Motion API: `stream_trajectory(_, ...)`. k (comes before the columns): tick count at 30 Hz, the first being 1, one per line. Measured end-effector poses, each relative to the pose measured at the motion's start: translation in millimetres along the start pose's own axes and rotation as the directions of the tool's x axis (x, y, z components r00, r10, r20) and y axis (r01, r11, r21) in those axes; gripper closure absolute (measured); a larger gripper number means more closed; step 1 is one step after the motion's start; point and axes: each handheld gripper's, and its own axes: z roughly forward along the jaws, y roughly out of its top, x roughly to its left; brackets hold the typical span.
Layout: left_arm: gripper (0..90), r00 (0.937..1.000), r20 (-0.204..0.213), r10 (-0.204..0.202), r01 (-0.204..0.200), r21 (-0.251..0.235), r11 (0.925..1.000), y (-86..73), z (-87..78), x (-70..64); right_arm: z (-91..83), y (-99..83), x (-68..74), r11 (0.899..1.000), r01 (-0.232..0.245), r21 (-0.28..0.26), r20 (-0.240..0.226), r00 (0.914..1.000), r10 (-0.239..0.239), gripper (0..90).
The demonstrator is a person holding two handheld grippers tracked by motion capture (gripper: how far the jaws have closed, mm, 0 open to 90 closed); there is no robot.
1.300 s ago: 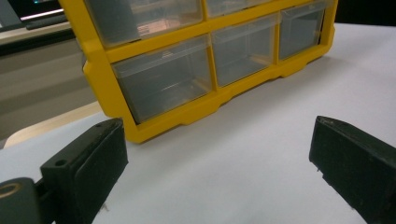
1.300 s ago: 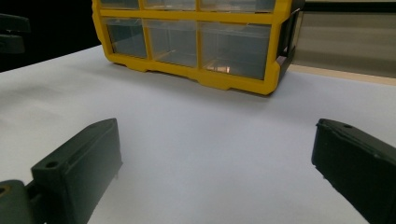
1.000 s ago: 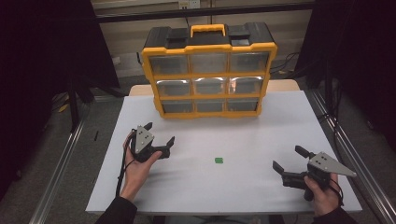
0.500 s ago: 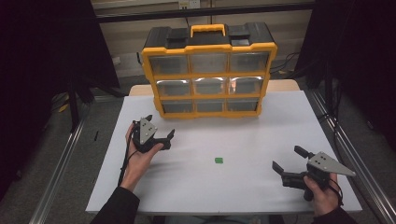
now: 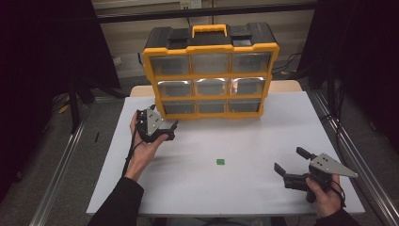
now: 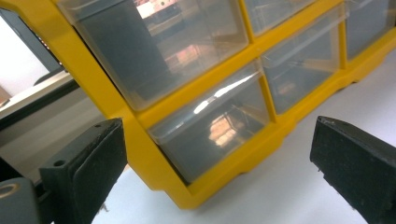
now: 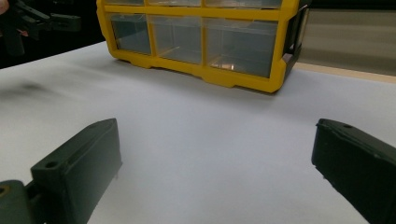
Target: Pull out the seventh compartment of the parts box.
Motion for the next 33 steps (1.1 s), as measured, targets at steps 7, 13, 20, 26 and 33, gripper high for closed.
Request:
stream_trajectory(7,3.8,0.9992,0.003,0.039,-0.039,-0.006,0.9992,1.7,8.0,7.1,0.6,0.0,0.1,1.000,0.006,0.005,-0.004,1.0000,-0.006,1.1)
stream_trajectory(13,1.7,0.9975,-0.016,0.068,-0.069,-0.015,0.9975,2.3,14.7,10.8,0.3,-0.1,-0.1,1.000,0.006,0.003,-0.005,1.0000,-0.006,1.1)
stream_trajectory(20,1.6,0.9810,-0.004,0.194,-0.194,-0.016,0.9809,4.7,22.0,10.9,0.4,-0.1,0.0,1.000,0.006,0.005,-0.005,1.0000,-0.006,1.1)
stream_trajectory(26,2.0,0.9566,-0.021,0.291,-0.290,0.032,0.9566,3.8,28.8,9.5,0.4,-0.1,0.3,1.000,0.009,0.004,-0.007,0.9999,-0.009,1.2)
stream_trajectory(33,4.7,0.9110,-0.050,0.409,-0.408,0.037,0.9123,2.4,32.9,9.4,0.6,-0.3,0.4,1.000,0.007,0.008,-0.008,0.9999,-0.006,1.2)
